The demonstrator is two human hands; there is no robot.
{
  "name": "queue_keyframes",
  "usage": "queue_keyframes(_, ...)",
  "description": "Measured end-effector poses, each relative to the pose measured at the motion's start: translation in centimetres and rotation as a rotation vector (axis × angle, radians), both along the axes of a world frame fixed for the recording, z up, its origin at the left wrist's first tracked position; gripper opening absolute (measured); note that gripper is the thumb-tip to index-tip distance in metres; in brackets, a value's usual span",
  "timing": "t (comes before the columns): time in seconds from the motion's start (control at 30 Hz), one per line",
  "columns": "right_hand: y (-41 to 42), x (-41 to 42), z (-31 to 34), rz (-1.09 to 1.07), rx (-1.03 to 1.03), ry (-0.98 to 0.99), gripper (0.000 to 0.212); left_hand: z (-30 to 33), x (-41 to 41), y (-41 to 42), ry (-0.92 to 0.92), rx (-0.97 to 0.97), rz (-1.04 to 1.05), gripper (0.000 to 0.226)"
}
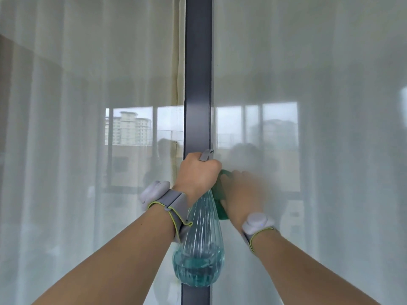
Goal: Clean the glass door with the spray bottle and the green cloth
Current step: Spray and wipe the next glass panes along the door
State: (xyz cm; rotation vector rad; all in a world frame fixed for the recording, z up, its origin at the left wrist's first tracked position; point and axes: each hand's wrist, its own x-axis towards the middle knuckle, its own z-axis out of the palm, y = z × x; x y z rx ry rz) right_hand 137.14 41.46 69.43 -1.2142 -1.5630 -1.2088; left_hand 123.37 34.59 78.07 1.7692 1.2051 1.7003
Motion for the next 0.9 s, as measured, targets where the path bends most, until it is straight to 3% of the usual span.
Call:
queue_keyframes(0.13,-0.1,2.3,4.3,-0.001,0.008,-0.248,0.066,0.1,0.1,-0.3,0.032,0.004,0.0,0.009)
queue_keyframes(0.3,-1.6,4.1,13.0,-0.063,-0.067,0.136,0.04,0.0,0.5,-0.4,0.007,-0.005,0.018,0.016)
queue_keyframes(0.4,-2.5,3.6,10.5,-0.018,-0.115,0.18,0.041,-0.8,0.9,-1.1,0.005,-0.006,0.023,0.014)
queue_keyframes(0.53,-3.6,3.5,1.3,-0.002,-0.299,0.049,0.049,-1.5,1.8,-2.4,0.012,-0.027,0.052,0.02)
queue_keyframes(0.67,-5.3,3.0,-5.5,0.024,-0.429,0.236,0.043,-1.9,3.3,-2.8,0.066,-0.036,0.064,0.028)
queue_keyframes(0.8,-5.4,3.6,-7.3,0.064,-0.584,0.311,0.034,-2.7,3.9,-3.2,0.065,-0.017,0.01,0.027)
queue_keyframes(0.9,-4.8,5.2,-6.2,0.053,-0.578,0.374,0.036,-3.0,4.1,-3.2,0.056,-0.029,-0.027,0.017)
